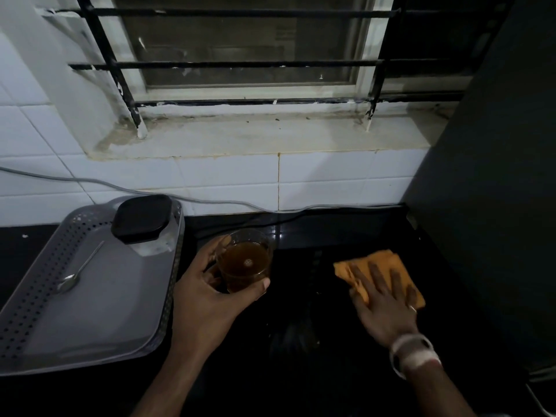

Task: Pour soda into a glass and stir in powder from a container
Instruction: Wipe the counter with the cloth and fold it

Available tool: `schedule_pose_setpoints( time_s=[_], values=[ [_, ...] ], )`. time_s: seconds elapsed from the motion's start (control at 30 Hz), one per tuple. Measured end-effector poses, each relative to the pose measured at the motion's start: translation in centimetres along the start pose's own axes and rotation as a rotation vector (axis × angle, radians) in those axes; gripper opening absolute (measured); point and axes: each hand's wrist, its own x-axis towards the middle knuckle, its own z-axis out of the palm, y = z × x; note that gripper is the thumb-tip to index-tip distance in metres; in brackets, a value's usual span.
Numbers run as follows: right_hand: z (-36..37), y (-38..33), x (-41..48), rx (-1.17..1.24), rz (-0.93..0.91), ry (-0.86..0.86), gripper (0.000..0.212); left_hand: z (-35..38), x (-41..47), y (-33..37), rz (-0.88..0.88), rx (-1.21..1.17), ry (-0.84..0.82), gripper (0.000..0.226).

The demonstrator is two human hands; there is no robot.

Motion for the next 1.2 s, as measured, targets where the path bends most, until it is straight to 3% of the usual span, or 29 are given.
schedule_pose_setpoints(
  time_s=[0.1,0.17,0.27,0.37,0.43,0.53,0.63,0.7,0.8,0.9,1.0,1.03,1.1,1.2],
  values=[
    [0.2,-7.1,3.5,-0.033,-0.093,-0.078,0.067,0.1,-0.3,0.0,-0.01,-0.01,0.019,0.078],
    [1.8,-11.6,1.0,-0.117,-0.307,-0.126,0.08,0.1,-0.3,0.0,-0.021,-0.017,0.029,0.08],
    [5.0,-13.4,-6.7,-0.199,-0.632,-0.051,0.066,0.0,-0.1,0.2,-0.014,-0.019,0.022,0.082],
    [7.5,-9.4,-11.2,-0.209,-0.762,0.029,0.052,0.1,0.1,0.7,-0.004,-0.02,0.002,0.08],
    [7.6,-4.6,-11.3,-0.218,-0.704,0.101,0.053,0.1,0.1,0.8,-0.006,-0.033,0.004,0.08],
    [5.0,0.8,-8.3,-0.136,-0.458,0.086,0.066,-0.2,-0.1,0.8,0.007,-0.043,0.006,0.078],
    [0.7,0.5,-1.8,0.017,-0.058,0.072,0.056,-0.7,-0.6,0.7,0.015,-0.044,0.015,0.077],
    [-0.3,-2.9,2.5,0.05,0.049,0.014,0.057,-1.0,-0.9,0.6,0.01,-0.044,0.024,0.077],
    [0.9,-10.7,4.1,0.001,-0.135,-0.076,0.063,-1.4,-1.0,0.5,-0.008,-0.059,0.047,0.082],
    [3.6,-16.3,-1.9,-0.17,-0.533,-0.046,0.074,-1.8,-0.9,0.6,0.007,-0.031,0.071,0.086],
    [8.0,-16.3,-9.4,-0.134,-0.779,0.043,0.046,-2.1,-0.9,1.0,0.024,-0.004,0.089,0.083],
    [9.2,-15.0,-11.1,-0.062,-0.806,0.056,0.033,-2.1,-0.9,1.0,0.026,-0.008,0.085,0.081],
    [10.4,-11.1,-12.6,0.048,-0.772,0.063,0.035,-2.1,-1.0,0.8,0.017,-0.017,0.083,0.081],
    [8.6,-3.4,-11.5,-0.166,-0.666,0.155,0.046,-2.0,-1.3,0.0,0.004,-0.009,0.082,0.083]
  ],
)
